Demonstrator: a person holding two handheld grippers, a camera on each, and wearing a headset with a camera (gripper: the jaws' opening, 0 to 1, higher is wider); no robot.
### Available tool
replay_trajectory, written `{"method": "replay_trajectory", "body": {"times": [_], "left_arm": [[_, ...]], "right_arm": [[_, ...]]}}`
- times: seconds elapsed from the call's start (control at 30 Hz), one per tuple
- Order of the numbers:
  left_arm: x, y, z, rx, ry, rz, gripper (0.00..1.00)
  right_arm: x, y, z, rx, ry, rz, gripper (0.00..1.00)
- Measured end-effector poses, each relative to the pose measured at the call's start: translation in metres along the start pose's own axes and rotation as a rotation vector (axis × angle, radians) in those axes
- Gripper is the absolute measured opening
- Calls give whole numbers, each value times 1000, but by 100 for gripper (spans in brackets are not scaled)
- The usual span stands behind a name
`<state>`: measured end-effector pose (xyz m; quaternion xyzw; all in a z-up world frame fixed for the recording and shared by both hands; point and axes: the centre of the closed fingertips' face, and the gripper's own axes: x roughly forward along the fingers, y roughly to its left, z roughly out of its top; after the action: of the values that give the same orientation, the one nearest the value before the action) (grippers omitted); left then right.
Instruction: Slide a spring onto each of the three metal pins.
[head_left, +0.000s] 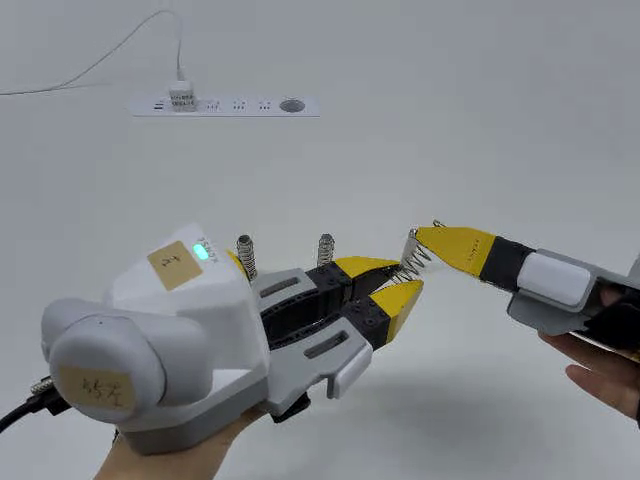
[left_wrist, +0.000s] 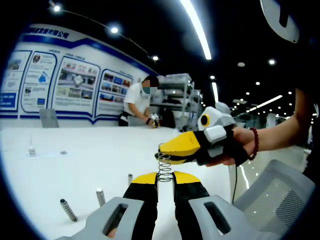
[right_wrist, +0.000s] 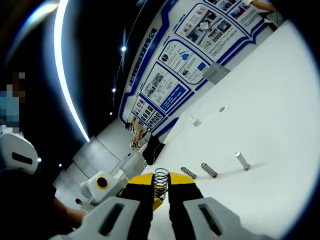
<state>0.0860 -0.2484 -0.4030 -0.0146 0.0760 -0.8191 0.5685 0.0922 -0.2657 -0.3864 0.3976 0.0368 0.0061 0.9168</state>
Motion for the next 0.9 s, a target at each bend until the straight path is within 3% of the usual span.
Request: {"method": "replay_trajectory", "body": {"times": [0.17, 0.37, 0.6, 0.9], "left_arm": [[-2, 0, -1, 28, 28, 2, 11], [-3, 5, -10, 65, 83, 28, 17], [-9, 11, -20, 94, 135, 63, 22], [-23, 22, -31, 82, 193, 128, 32]], "right_arm": [[3, 4, -1, -53, 11, 7, 11], [4, 2, 4, -104, -5, -11, 11], [5, -6, 9, -184, 4, -52, 11], [6, -21, 25, -338, 27, -125, 11]]}}
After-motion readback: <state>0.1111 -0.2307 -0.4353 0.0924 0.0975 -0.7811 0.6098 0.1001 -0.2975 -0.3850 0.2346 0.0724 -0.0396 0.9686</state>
